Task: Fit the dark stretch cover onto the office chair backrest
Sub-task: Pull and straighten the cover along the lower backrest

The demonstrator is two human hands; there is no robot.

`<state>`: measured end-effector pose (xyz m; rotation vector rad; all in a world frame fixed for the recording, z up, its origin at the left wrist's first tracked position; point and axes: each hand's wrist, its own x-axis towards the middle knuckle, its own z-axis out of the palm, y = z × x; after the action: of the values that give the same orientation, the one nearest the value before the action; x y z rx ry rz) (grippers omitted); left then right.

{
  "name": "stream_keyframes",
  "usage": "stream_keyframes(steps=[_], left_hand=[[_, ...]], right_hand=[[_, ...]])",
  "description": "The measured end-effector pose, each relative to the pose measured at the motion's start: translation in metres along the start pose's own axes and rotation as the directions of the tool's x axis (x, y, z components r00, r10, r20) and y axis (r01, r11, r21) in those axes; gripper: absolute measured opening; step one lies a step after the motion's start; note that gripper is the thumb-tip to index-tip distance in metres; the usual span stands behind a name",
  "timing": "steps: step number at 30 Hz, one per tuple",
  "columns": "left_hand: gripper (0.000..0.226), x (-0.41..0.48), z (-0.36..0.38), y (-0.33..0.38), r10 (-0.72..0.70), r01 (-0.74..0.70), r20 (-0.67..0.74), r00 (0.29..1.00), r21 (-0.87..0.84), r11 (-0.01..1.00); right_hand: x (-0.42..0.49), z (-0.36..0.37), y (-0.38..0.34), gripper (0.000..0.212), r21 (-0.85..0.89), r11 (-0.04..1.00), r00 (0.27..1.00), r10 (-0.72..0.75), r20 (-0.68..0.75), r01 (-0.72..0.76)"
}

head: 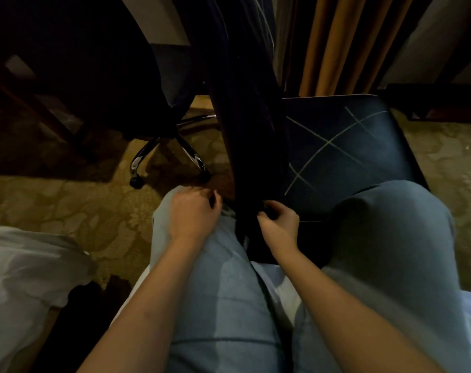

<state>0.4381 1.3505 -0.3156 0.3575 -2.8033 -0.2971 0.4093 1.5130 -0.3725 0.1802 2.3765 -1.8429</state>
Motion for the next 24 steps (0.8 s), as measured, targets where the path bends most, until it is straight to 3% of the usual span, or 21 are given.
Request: stream_keyframes(steps=[5,9,12,18,24], left_hand=[[0.028,0.0,-0.001,0.001,-0.005,0.005,0.006,1.0,-0.004,1.0],[0.028,0.001,-0.001,0.001,-0.012,0.012,0.007,1.0,-0.023,1.0],[0.027,0.0,-0.001,0.001,-0.002,0.002,0.001,1.0,-0.028,1.0],[0.026,-0.001,0.0,0.0,0.014,-0.015,-0.01,1.0,-0.02,1.0],[0.028,0.001,0.0,0.0,-0.002,0.002,0.008,1.0,-0.014,1.0]], right_hand=[[0.005,0.006,0.02,0.031,-0.191,0.976,0.988,0.123,0.092,-0.104],[0.009,0.005,0.023,0.03,-0.243,0.957,0.973,0.194,0.127,-0.159],[0.008,0.002,0.014,0.029,-0.236,0.966,0.986,0.133,0.101,-0.106],[-0.002,-0.012,-0.018,0.03,-0.01,0.992,0.992,-0.128,0.019,0.128],[-0.007,-0.004,-0.011,0.031,-0.03,0.993,0.993,-0.11,0.04,0.111]])
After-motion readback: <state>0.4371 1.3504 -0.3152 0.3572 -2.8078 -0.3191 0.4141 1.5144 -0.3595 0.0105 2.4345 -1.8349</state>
